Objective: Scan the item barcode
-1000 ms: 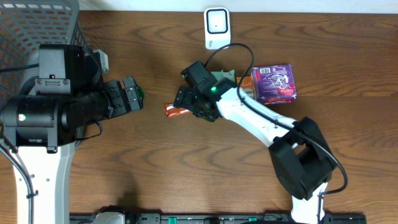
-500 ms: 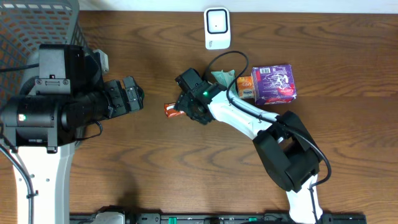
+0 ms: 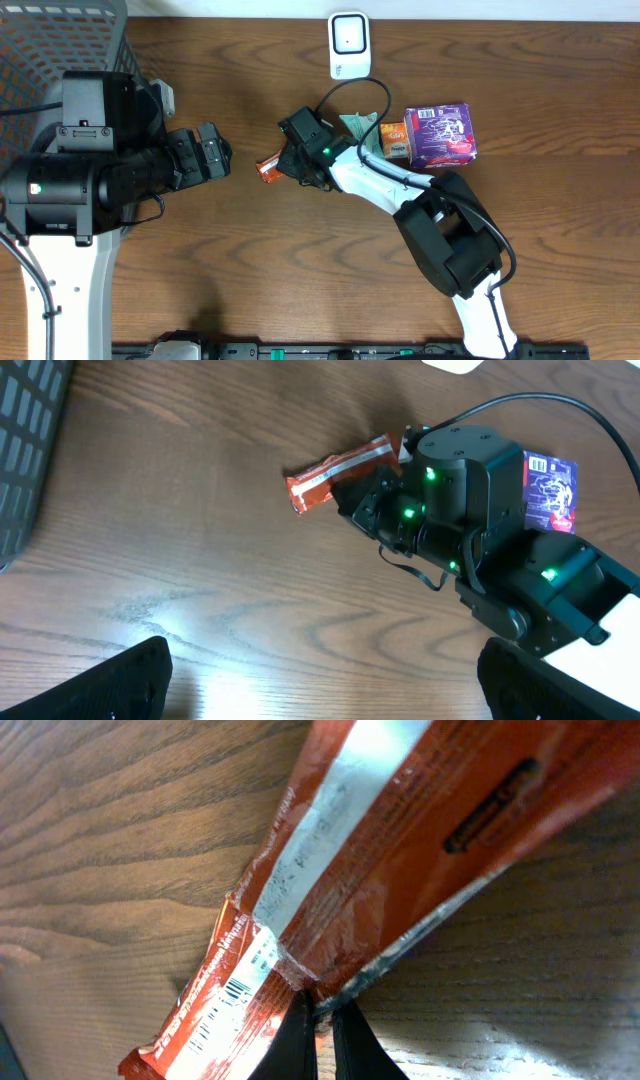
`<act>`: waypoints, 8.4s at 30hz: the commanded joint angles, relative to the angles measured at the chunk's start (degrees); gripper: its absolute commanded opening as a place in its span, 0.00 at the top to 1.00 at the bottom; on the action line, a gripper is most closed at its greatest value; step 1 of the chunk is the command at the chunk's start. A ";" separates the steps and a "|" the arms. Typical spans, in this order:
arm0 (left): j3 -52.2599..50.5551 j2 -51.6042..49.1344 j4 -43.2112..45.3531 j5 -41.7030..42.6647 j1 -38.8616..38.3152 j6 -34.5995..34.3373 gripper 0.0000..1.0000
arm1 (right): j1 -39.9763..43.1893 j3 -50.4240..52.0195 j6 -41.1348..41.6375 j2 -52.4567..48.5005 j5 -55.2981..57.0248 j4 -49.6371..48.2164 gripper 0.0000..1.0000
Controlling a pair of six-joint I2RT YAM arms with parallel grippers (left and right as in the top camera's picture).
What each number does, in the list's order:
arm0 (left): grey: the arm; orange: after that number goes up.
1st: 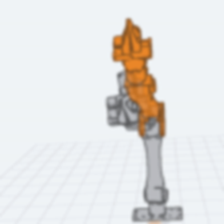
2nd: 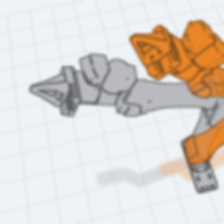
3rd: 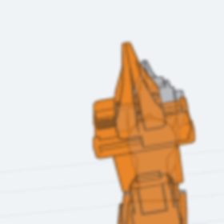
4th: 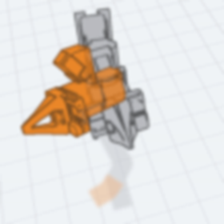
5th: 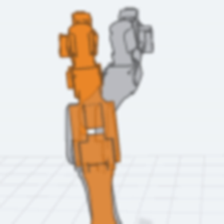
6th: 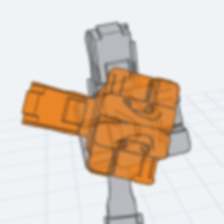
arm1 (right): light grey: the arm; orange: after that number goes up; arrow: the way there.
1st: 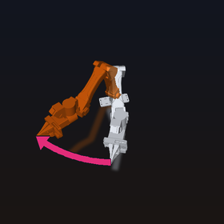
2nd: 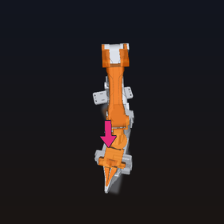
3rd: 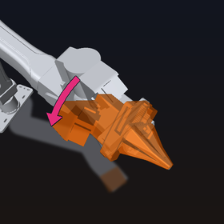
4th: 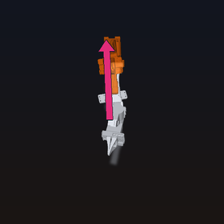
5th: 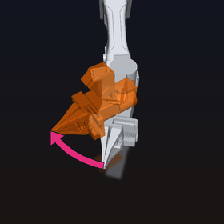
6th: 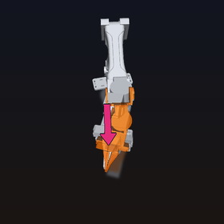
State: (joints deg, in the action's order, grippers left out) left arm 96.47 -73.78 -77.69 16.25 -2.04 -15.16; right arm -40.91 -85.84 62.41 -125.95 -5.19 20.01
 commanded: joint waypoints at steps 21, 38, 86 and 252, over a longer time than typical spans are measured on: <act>0.94 -0.07 0.00 0.22 -0.17 0.55 0.02 | 6.54 1.20 -40.61 0.61 -25.20 3.52 0.99; 0.94 -0.07 0.00 0.22 -0.17 0.55 0.02 | 8.44 1.20 -24.09 0.59 -28.98 -0.94 0.21; 0.94 -0.07 0.00 0.22 -0.17 0.55 0.02 | 12.24 1.16 -34.86 3.58 -25.53 -6.78 0.99; 0.94 -0.07 0.00 0.22 -0.17 0.55 0.02 | 24.11 -8.35 -35.04 12.72 65.75 37.29 0.99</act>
State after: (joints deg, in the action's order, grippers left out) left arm 96.47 -73.78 -77.67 16.23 -2.04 -15.16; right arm -14.55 -95.96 24.97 -108.55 46.28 57.14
